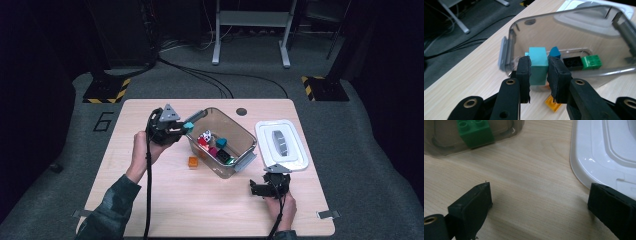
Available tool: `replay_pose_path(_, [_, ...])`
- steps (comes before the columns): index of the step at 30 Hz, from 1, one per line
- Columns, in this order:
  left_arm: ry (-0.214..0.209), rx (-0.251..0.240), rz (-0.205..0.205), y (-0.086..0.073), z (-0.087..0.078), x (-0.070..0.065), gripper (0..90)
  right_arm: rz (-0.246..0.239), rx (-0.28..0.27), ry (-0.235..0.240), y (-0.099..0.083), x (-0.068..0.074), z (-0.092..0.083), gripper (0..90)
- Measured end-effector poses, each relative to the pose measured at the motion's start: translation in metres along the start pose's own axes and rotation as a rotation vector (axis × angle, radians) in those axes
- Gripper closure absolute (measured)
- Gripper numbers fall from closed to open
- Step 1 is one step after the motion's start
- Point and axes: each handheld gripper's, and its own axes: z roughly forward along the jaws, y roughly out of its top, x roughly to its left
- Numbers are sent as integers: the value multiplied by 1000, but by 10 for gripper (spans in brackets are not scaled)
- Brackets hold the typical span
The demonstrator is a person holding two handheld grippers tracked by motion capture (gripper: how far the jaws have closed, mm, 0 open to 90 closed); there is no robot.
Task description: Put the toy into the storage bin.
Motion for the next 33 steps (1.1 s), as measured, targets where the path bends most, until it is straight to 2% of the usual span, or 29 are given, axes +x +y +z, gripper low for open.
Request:
replay_pose_path(7, [-39, 44, 9, 13, 24, -4, 719, 2, 1, 1, 0, 0, 0, 45])
replay_pose_path(15, [-71, 118, 0, 9, 52, -7, 718, 1, 0, 1, 0, 0, 0, 45])
replay_pose_path(19, [-94, 150, 0, 6, 58, -7, 717, 1, 1, 0, 0, 0, 0, 45])
replay_pose_path(26, [-119, 162, -12, 0, 57, -8, 710, 1, 0, 1, 0, 0, 0, 44])
replay_pose_path(29, [-117, 159, -24, -3, 55, -7, 660, 1, 0, 1, 0, 0, 0, 45])
replay_pose_path(31, [-113, 167, -42, -5, 54, -5, 563, 1, 0, 0, 0, 0, 0, 45])
replay_pose_path(33, [-101, 146, -54, -8, 48, -4, 480, 1, 0, 0, 0, 0, 0, 45])
